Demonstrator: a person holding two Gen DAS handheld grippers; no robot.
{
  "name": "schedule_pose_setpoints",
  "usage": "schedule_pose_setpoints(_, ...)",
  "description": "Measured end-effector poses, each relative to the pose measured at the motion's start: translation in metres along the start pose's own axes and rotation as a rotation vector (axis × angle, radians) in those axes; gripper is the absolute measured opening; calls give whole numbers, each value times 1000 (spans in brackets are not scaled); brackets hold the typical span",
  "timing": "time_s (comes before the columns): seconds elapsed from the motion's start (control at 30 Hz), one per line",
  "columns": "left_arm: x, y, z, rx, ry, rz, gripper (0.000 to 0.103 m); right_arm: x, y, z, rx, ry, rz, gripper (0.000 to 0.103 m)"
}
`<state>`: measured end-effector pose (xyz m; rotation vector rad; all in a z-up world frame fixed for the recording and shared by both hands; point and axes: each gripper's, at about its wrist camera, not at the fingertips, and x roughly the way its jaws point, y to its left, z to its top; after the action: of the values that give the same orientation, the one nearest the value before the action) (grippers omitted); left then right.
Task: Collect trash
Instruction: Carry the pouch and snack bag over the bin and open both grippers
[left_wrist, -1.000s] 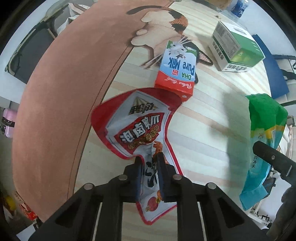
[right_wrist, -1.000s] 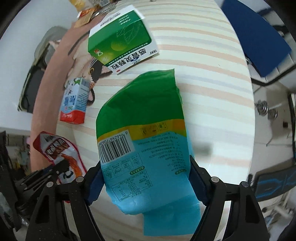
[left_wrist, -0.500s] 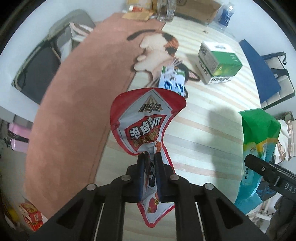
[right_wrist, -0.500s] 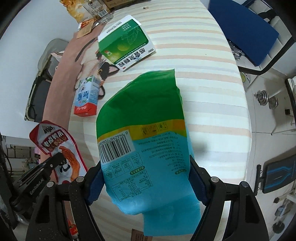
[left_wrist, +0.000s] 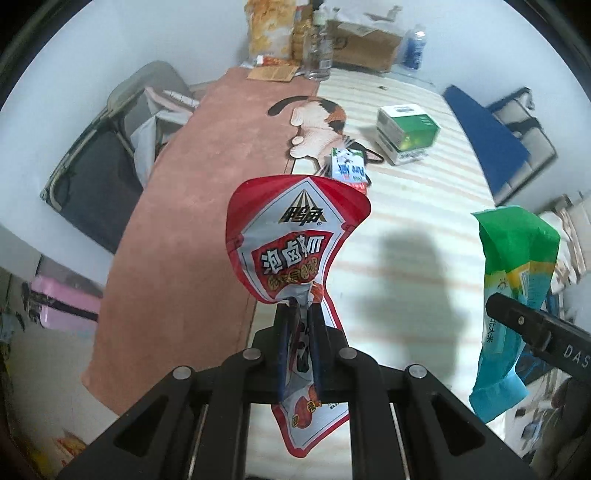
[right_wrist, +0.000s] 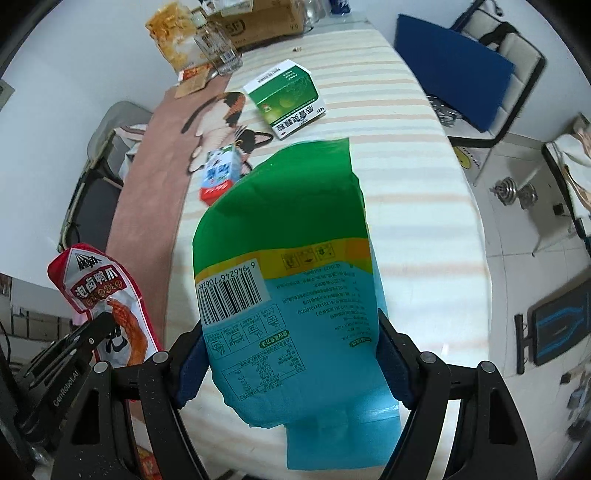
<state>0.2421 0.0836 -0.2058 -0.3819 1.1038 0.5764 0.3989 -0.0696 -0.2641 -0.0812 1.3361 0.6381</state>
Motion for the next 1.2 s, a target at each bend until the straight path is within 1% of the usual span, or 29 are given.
schedule_pose_setpoints(0.07,-11,11,-19,31,-15,-24,8,-15,8,-31,26,-28,-10,81)
schedule_pose_setpoints(0.13,-24,25,-44,68,-23,-61,8,-31,17,-68,56,-56,-26,81)
schedule_pose_setpoints(0.17,-27,29,-53,83,-23,-72,8,-36,21,-84,70,-66,-34,80)
schedule_pose_setpoints(0.2,-32,36,-66,100,-22,-84,8,-43,26,-109,93,-77,-44,81)
schedule_pose_setpoints(0.27,-38,50,-91,118,-3,-114,8,-52,34,-147,134,-80,-50,81)
schedule_pose_setpoints(0.33,-43,65,-118,128,32,-142,8,-56,43,-194,178,-60,-53,80)
schedule_pose_setpoints(0.37,-43,72,-131,132,55,-154,8,-56,46,-208,189,-47,-54,80)
schedule_pose_setpoints(0.4,-43,79,-146,137,82,-169,8,-54,51,-236,209,-22,-54,80)
schedule_pose_setpoints(0.43,-42,84,-158,141,104,-179,8,-52,54,-249,216,-8,-57,80)
schedule_pose_setpoints(0.53,-33,98,-195,150,178,-201,8,-36,62,-312,245,70,-66,80)
schedule_pose_setpoints(0.57,-28,103,-208,148,202,-203,8,-30,63,-323,248,85,-69,80)
schedule_pose_setpoints(0.6,-19,107,-221,141,232,-209,8,-19,63,-344,255,118,-74,80)
schedule_pose_setpoints(0.7,12,117,-252,108,323,-221,8,15,57,-385,279,182,-82,80)
schedule_pose_setpoints(0.73,26,119,-263,94,354,-226,8,24,55,-394,284,194,-84,80)
schedule_pose_setpoints(0.77,36,121,-270,85,371,-229,8,43,50,-410,295,219,-80,80)
schedule_pose_setpoints(0.83,72,122,-290,63,424,-237,8,69,42,-428,309,245,-82,80)
schedule_pose_setpoints(0.9,109,120,-304,36,469,-247,8,109,26,-453,339,275,-66,80)
schedule_pose_setpoints(0.93,126,118,-310,32,487,-246,8,121,21,-458,349,280,-66,80)
schedule_pose_setpoints(1.03,198,106,-333,21,547,-253,9,187,-8,-485,384,304,-37,80)
schedule_pose_setpoints(1.07,213,105,-340,25,561,-250,9,202,-13,-490,388,311,-28,80)
schedule_pose_setpoints(1.1,235,101,-346,27,578,-247,9,231,-24,-499,393,336,-7,80)
schedule_pose_setpoints(1.13,258,96,-353,30,590,-247,10,246,-30,-501,401,344,3,81)
schedule_pose_setpoints(1.2,291,92,-364,26,614,-241,11,296,-47,-516,414,384,50,81)
